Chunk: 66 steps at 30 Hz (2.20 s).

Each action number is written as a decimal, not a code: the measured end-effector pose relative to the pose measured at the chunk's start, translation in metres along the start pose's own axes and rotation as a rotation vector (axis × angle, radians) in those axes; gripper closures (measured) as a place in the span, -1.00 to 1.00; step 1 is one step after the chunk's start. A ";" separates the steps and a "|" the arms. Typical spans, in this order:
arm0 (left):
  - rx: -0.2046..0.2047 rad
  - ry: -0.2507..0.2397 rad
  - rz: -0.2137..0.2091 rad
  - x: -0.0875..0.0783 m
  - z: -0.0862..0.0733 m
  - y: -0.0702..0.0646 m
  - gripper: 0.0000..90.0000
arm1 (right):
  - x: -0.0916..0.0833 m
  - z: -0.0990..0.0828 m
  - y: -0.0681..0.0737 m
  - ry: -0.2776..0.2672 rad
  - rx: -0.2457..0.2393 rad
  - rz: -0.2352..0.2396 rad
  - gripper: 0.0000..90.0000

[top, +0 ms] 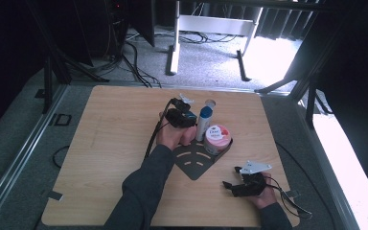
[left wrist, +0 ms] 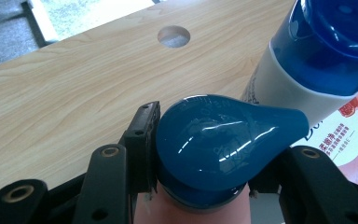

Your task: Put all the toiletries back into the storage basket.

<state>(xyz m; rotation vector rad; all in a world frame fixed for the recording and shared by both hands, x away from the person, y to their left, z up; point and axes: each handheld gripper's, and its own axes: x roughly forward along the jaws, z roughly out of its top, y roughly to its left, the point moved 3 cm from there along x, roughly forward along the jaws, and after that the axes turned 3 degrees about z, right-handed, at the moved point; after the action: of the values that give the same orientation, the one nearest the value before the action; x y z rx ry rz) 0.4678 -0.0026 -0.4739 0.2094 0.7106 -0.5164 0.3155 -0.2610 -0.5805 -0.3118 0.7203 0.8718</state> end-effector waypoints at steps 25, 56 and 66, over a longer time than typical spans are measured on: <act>-0.048 -0.005 0.033 -0.002 -0.003 -0.003 0.17 | 0.000 0.000 0.000 -0.001 -0.004 0.002 -0.55; 0.001 0.004 0.018 -0.009 -0.010 -0.006 -0.19 | 0.000 0.000 0.000 0.000 -0.003 0.002 -0.55; 0.056 -0.022 0.024 -0.025 -0.022 -0.004 -0.19 | 0.000 0.000 0.000 0.000 -0.004 0.002 -0.55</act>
<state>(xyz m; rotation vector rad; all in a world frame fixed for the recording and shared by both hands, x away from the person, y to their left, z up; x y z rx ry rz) 0.4374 0.0113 -0.4737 0.2639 0.6720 -0.5151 0.3158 -0.2608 -0.5806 -0.3146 0.7187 0.8749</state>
